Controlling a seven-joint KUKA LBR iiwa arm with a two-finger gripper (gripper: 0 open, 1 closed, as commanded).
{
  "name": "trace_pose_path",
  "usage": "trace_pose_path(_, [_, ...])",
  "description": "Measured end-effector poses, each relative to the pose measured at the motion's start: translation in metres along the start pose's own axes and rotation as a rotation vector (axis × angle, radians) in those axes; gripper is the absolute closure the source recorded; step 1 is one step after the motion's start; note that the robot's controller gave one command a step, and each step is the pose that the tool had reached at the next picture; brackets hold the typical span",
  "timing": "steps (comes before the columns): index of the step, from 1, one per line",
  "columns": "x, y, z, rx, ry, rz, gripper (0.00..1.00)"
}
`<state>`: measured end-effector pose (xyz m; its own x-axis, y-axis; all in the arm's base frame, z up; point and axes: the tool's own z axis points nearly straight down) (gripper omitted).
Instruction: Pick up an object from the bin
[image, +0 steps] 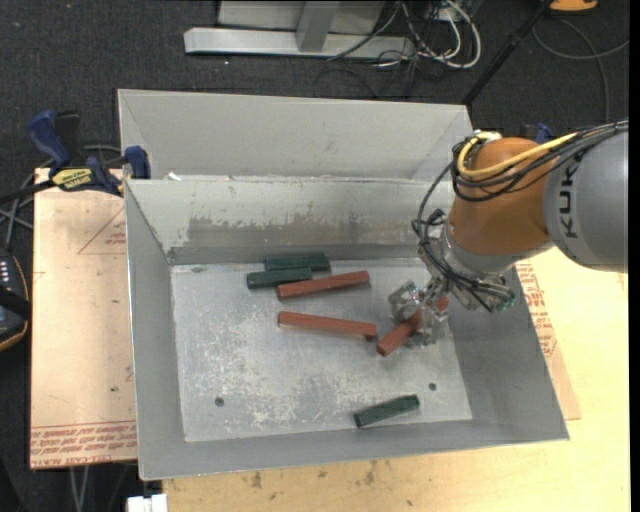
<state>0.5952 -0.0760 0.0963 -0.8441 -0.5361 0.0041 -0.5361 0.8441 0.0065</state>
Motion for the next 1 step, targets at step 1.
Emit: trace_pose_path(1, [-0.0021,-0.0017,-0.0172,0.007,-0.008,0.0,1.0])
